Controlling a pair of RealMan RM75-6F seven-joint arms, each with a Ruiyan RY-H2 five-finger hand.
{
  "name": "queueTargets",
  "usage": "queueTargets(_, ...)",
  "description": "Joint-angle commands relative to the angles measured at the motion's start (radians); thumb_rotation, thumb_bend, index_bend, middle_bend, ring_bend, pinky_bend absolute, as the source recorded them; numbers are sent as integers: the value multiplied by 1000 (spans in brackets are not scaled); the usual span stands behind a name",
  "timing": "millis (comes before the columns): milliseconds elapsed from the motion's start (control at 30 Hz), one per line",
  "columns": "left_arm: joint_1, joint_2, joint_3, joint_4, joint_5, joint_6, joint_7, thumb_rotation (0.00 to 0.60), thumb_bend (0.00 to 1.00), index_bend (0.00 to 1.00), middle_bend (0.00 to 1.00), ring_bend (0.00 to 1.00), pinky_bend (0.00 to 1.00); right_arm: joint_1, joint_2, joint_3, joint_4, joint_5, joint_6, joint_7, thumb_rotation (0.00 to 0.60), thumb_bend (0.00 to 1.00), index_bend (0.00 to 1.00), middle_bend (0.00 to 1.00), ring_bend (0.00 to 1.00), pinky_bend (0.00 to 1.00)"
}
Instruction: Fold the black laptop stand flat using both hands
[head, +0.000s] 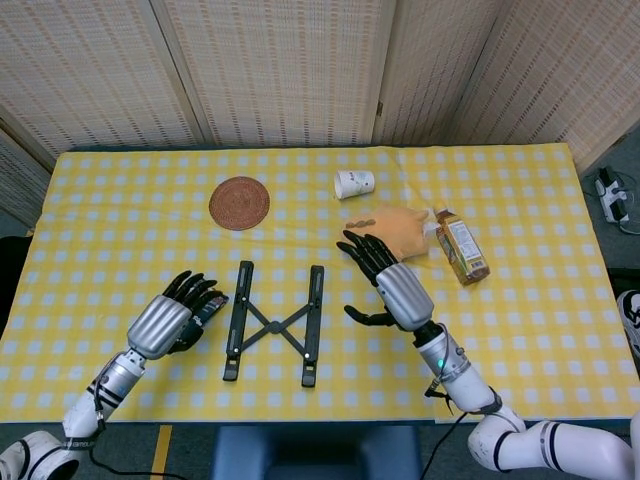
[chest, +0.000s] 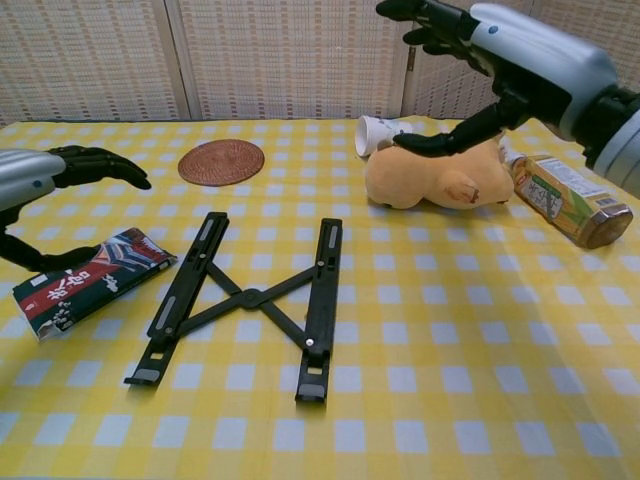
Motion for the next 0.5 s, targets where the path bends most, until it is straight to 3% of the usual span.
queueTargets(33, -85, -60, -25, 101, 3, -88, 70, 600, 402, 189, 134, 4, 42, -19, 54, -56, -56, -55, -7, -30, 600, 307, 0, 0, 0, 0)
queueTargets(200, -143, -127, -33, 208, -34, -171, 141, 600, 391, 145, 112, 0, 23, -36, 76, -91, -65, -91, 1, -27, 600, 308, 0, 0, 0, 0)
queueTargets(500, -163, -168, -8, 262, -69, -202, 220, 600, 365, 78, 54, 0, 1, -48, 81, -104, -51, -112, 12, -9, 600, 307, 0, 0, 0, 0)
